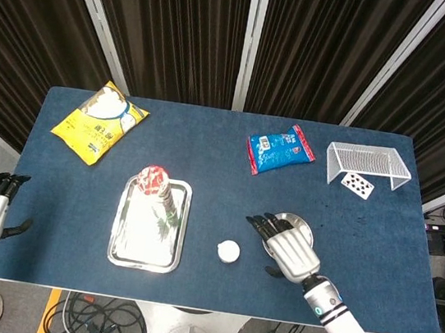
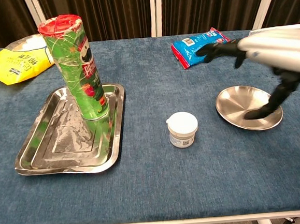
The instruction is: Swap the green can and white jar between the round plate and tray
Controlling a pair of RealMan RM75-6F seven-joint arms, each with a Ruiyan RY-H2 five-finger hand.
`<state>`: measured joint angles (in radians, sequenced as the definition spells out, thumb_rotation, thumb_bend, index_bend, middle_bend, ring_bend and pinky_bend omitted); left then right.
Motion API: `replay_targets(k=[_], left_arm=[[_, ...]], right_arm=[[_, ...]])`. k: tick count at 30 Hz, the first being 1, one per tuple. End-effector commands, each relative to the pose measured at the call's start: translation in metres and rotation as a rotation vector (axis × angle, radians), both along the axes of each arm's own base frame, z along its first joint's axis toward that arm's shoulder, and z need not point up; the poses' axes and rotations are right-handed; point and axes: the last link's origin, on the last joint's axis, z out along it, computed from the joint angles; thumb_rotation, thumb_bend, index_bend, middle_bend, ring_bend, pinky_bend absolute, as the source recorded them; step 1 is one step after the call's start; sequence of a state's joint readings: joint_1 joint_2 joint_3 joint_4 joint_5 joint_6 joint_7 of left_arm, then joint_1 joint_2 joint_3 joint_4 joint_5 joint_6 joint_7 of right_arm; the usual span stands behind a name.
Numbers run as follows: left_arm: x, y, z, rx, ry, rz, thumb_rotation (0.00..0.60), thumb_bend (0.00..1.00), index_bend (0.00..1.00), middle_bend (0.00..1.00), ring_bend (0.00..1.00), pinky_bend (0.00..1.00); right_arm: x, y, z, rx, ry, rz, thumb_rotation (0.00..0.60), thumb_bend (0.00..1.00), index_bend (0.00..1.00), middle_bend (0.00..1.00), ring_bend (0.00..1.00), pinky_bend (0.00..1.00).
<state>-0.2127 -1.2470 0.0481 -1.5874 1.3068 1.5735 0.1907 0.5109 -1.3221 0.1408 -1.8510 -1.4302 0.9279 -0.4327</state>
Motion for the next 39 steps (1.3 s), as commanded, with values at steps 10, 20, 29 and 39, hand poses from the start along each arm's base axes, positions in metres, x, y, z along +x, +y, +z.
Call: replay_targets(k=[10,20,29,39], left_arm=[[-0.025,-0.009,-0.002,-0.018,-0.036,0.072,0.6,0.13,0.2,0.2,0.12,0.37],[-0.031,-0.012,-0.002,-0.021,-0.048,0.087,0.6,0.13,0.21,0.2,0.12,0.36],[-0.034,-0.013,-0.003,-0.025,-0.05,0.094,0.6,0.13,0.21,0.2,0.12,0.36],[-0.035,-0.015,-0.003,-0.027,-0.054,0.1,0.6,0.13,0.21,0.2,0.12,0.36]], right_arm=[[0.033,-0.006,-0.072,0.086,0.073,0.011,0.6,0.08,0.08,0.22,0.2,0.37],[0.039,-0.007,-0.084,0.067,0.083,0.013,0.6,0.13,0.21,0.3,0.3,0.48],[0.041,-0.007,-0.088,0.056,0.081,0.02,0.6,0.24,0.4,0.45,0.45,0.61],[0.031,-0.013,-0.062,-0.02,0.036,-0.007,0.6,0.27,0.47,0.5,0.49,0.65]])
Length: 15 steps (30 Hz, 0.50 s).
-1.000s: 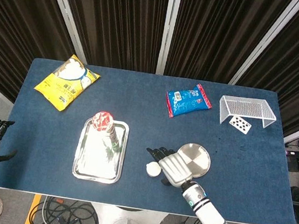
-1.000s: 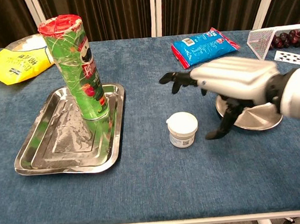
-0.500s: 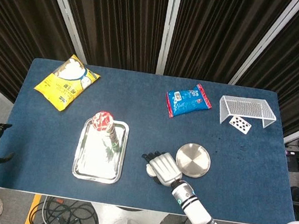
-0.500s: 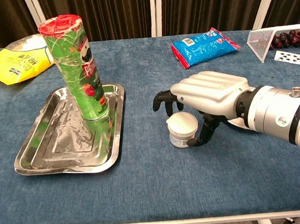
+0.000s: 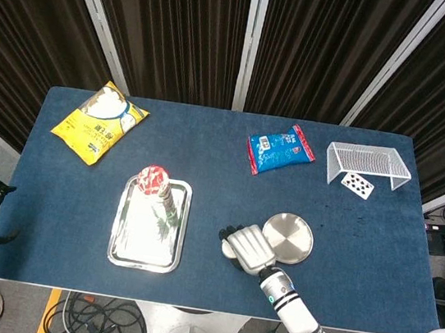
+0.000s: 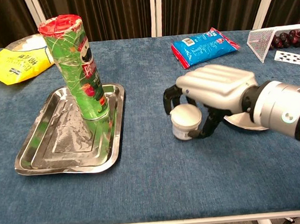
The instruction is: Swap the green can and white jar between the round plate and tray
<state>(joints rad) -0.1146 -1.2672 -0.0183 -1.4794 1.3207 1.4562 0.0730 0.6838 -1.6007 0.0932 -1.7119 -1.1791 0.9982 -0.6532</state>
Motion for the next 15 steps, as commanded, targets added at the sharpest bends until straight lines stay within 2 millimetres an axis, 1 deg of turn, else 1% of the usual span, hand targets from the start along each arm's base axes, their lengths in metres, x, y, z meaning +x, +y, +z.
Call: replay_targets(k=[1,3,8,12,15], left_arm=[[0.001,0.0,0.0,0.0,-0.003,-0.002,0.6,0.13,0.21,0.2,0.12,0.36],[0.001,0.0,0.0,0.0,-0.004,-0.004,0.6,0.13,0.21,0.2,0.12,0.36],[0.003,0.0,0.0,0.0,-0.003,-0.008,0.6,0.13,0.21,0.2,0.12,0.36],[0.004,0.0,0.0,-0.005,-0.001,-0.008,0.6,0.13,0.21,0.2,0.12,0.36],[0.004,0.001,0.0,-0.004,-0.002,-0.008,0.6,0.13,0.21,0.2,0.12,0.36]], right_arm=[[-0.008,-0.005,0.017,-0.048,-0.018,-0.023,0.6,0.27,0.47,0.5,0.49,0.65],[-0.016,-0.01,0.028,-0.08,-0.02,-0.046,0.6,0.27,0.47,0.5,0.49,0.65],[-0.049,-0.021,0.053,-0.151,-0.005,-0.136,0.6,0.27,0.47,0.5,0.49,0.65],[-0.076,-0.025,0.063,-0.177,0.019,-0.202,0.6,0.27,0.47,0.5,0.49,0.65],[-0.088,-0.026,0.064,-0.175,0.026,-0.236,0.6,0.27,0.47,0.49,0.49,0.65]])
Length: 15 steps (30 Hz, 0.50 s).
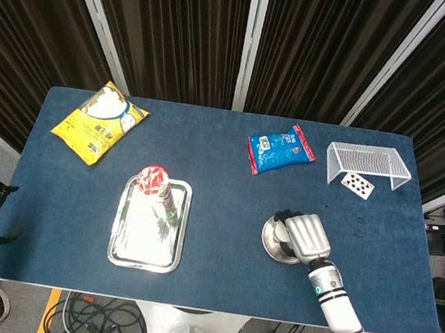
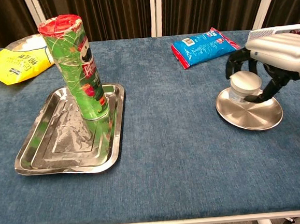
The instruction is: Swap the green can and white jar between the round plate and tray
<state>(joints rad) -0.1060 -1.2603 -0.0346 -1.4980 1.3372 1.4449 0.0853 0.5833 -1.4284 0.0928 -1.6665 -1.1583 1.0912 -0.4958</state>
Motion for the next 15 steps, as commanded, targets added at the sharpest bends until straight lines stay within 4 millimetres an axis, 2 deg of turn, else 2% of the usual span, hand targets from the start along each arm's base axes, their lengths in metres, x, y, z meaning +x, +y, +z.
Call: replay_targets(k=[1,3,5,6,7,11,15], left_arm=[[0.001,0.0,0.0,0.001,0.0,-0.001,0.6,0.13,0.21,0.2,0.12,0.36],[0.001,0.0,0.001,0.003,0.002,-0.006,0.6,0.13,0.21,0.2,0.12,0.36],[0.002,0.001,0.001,0.004,0.002,-0.007,0.6,0.13,0.21,0.2,0.12,0.36],[0.002,0.001,0.001,0.004,0.001,-0.007,0.6,0.13,0.21,0.2,0.12,0.36],[0.002,0.001,0.001,0.005,0.002,-0.008,0.6,0.13,0.21,0.2,0.12,0.36],[0.003,0.0,0.0,0.001,-0.004,-0.011,0.6,0.13,0.21,0.2,0.12,0.36],[0.005,-0.001,0.0,-0.003,-0.014,-0.019,0.6,0.13,0.21,0.2,0.12,0.36]], right_arm=[[-0.016,-0.001,0.002,0.006,0.007,-0.046,0.6,0.27,0.47,0.49,0.49,0.65],[-0.022,-0.001,0.001,0.017,0.009,-0.058,0.6,0.24,0.44,0.47,0.46,0.6],[-0.026,-0.001,-0.001,0.036,0.007,-0.066,0.6,0.21,0.37,0.41,0.37,0.53],[-0.028,0.0,-0.001,0.046,0.008,-0.07,0.6,0.18,0.3,0.36,0.3,0.47],[-0.03,0.0,-0.002,0.058,0.009,-0.073,0.6,0.17,0.26,0.33,0.26,0.44],[-0.029,0.0,-0.001,0.074,-0.005,-0.072,0.6,0.07,0.04,0.13,0.04,0.22],[-0.029,0.004,0.01,0.045,-0.036,-0.06,0.6,0.05,0.0,0.06,0.0,0.16]])
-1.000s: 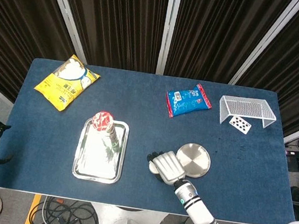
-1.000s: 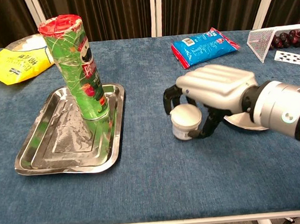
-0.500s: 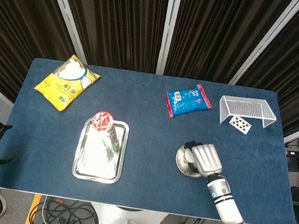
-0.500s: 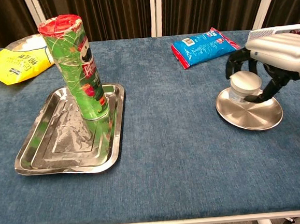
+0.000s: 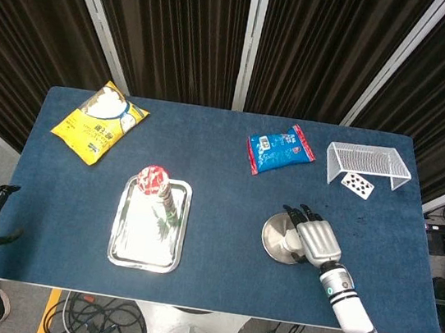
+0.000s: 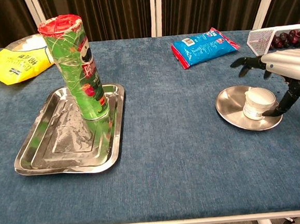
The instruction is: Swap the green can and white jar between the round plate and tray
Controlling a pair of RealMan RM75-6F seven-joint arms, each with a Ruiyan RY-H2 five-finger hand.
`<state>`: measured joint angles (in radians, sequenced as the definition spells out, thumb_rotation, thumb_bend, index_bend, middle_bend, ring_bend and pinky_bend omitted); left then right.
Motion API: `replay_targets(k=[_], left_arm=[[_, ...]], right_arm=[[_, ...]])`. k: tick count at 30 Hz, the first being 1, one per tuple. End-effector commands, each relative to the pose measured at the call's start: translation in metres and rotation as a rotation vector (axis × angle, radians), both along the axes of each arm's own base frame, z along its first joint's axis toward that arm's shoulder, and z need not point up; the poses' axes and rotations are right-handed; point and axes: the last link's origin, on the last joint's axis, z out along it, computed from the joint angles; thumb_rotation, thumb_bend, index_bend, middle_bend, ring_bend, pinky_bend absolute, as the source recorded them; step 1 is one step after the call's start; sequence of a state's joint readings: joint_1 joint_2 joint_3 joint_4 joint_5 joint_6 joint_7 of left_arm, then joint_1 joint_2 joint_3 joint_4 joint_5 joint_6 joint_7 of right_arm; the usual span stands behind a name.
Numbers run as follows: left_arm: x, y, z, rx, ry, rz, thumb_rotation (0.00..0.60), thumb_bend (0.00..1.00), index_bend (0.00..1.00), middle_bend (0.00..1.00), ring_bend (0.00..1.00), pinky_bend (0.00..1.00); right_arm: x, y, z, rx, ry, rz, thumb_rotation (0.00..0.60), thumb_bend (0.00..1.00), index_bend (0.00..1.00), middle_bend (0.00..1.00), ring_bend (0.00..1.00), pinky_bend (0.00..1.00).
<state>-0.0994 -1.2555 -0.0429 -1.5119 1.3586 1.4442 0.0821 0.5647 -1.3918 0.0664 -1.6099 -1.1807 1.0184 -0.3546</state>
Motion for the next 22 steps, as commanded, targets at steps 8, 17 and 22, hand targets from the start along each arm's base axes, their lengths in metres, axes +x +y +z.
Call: replay_targets(k=[8,17,22], left_arm=[[0.005,-0.01,-0.002,-0.019,-0.025,-0.039,0.6,0.13,0.21,0.2,0.12,0.36],[0.014,-0.02,-0.004,-0.011,0.0,-0.145,0.6,0.12,0.21,0.2,0.12,0.36],[0.015,-0.024,-0.001,0.031,0.011,-0.173,0.6,0.12,0.21,0.2,0.12,0.35]], right_arm=[[-0.038,0.058,0.071,-0.251,-0.071,-0.002,0.6,0.01,0.0,0.02,0.0,0.08],[-0.104,0.122,0.122,-0.48,-0.055,-0.177,0.6,0.01,0.0,0.0,0.0,0.0],[-0.119,0.131,0.13,-0.517,-0.058,-0.216,0.6,0.01,0.0,0.0,0.0,0.0]])
